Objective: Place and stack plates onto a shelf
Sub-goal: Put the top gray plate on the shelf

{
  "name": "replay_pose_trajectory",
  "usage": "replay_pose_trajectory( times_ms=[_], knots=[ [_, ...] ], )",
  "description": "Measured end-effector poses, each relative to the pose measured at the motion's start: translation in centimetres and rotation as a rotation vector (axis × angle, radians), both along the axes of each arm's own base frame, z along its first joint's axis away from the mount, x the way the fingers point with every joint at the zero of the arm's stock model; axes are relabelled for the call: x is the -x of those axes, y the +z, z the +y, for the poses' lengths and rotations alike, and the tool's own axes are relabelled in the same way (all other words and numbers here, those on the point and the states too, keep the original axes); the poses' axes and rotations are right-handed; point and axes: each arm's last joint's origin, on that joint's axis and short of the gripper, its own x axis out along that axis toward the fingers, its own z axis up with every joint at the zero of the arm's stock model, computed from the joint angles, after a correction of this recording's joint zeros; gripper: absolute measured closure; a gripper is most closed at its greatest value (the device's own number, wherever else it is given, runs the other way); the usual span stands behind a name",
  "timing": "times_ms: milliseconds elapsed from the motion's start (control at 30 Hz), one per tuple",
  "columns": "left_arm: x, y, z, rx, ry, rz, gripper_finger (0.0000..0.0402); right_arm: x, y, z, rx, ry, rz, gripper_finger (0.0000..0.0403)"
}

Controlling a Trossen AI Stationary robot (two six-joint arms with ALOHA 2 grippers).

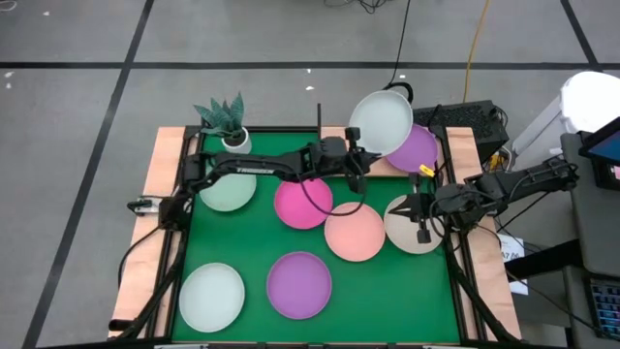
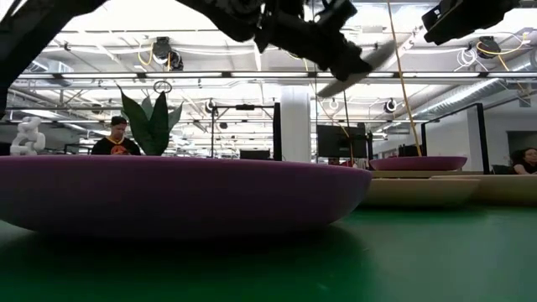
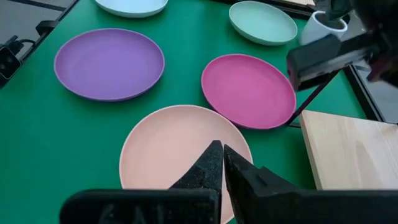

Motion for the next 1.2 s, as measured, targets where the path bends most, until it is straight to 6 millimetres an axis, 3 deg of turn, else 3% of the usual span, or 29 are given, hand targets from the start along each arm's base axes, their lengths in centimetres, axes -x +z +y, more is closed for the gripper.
replay_pose_trajectory(
  times_ms=[133,533,733,933,1200],
  knots=[
    [-0.4,-1.3,0.3,0.031,0.015,0.039,0.0392,0.0,0.0,0.0,-0.001,-0.001,0.000,0.0403],
    [0.7,-3.5,1.9,0.226,0.124,0.226,0.0392,-0.1,0.1,0.0,-0.005,-0.001,-0.013,0.0403],
    [1.1,-4.1,2.0,0.241,0.135,0.292,0.0392,-0.1,0.1,0.0,-0.005,-0.001,-0.015,0.0403],
    [0.9,-6.3,2.4,0.233,0.141,0.374,0.0392,-0.1,0.1,0.0,-0.005,-0.001,-0.015,0.0403],
    [0.7,-7.5,2.4,0.225,0.137,0.409,0.0387,-0.1,0.1,0.0,-0.005,-0.001,-0.014,0.0403]
  ],
)
